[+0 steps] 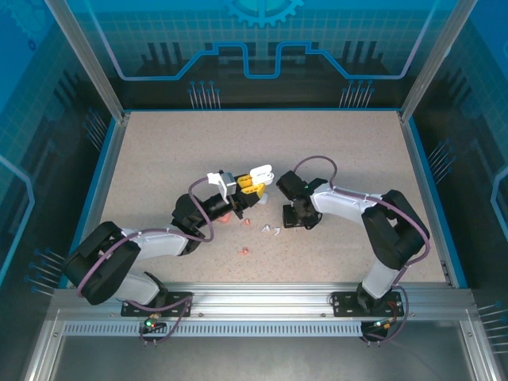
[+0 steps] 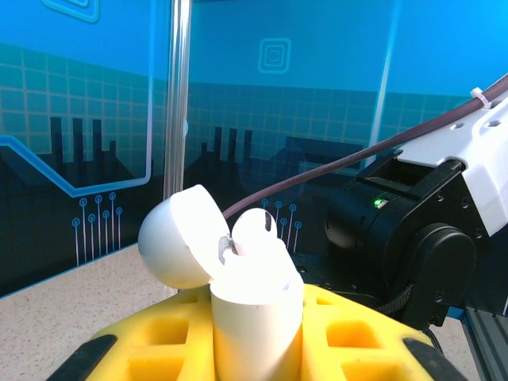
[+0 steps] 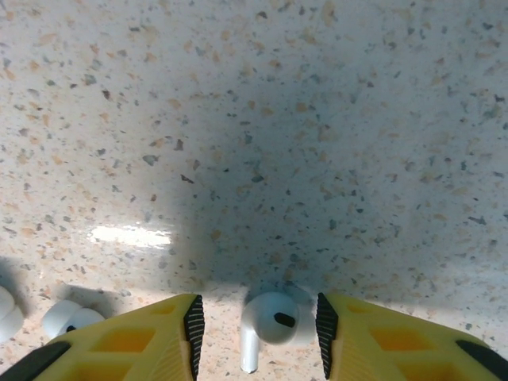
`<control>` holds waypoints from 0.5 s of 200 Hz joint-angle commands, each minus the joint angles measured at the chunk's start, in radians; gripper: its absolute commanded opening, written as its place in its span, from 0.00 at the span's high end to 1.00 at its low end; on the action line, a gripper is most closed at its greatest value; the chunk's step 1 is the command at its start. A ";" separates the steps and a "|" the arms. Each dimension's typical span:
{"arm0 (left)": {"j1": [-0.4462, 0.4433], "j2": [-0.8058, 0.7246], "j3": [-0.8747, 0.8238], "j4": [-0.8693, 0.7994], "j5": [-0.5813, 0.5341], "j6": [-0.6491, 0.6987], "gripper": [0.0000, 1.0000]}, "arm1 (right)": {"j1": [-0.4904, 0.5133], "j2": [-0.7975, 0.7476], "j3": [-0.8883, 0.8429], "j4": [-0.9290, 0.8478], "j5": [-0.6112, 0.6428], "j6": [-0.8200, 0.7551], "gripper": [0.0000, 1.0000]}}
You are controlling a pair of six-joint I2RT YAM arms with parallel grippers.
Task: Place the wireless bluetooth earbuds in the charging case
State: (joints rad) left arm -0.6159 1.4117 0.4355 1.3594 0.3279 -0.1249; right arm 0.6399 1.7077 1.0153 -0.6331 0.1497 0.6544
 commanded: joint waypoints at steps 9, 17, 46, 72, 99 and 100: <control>0.009 -0.019 -0.004 0.040 -0.013 0.005 1.00 | -0.019 0.024 -0.001 -0.049 -0.013 -0.004 0.56; 0.009 -0.018 -0.004 0.038 -0.012 0.005 1.00 | -0.023 0.028 -0.001 -0.047 -0.019 -0.007 0.57; 0.009 -0.014 -0.002 0.040 -0.011 0.005 1.00 | -0.027 0.045 0.005 -0.046 -0.035 -0.013 0.59; 0.009 -0.013 0.001 0.039 -0.010 0.007 1.00 | -0.029 0.061 0.014 -0.059 -0.043 -0.023 0.63; 0.008 -0.011 0.002 0.040 -0.011 0.007 1.00 | -0.029 0.069 0.009 -0.059 -0.062 -0.029 0.65; 0.009 -0.011 0.002 0.040 -0.012 0.007 1.00 | -0.029 0.070 0.009 -0.059 -0.062 -0.029 0.66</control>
State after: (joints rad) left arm -0.6159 1.4117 0.4355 1.3594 0.3279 -0.1249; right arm 0.6193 1.7435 1.0233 -0.6613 0.1368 0.6365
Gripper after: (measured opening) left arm 0.221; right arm 0.354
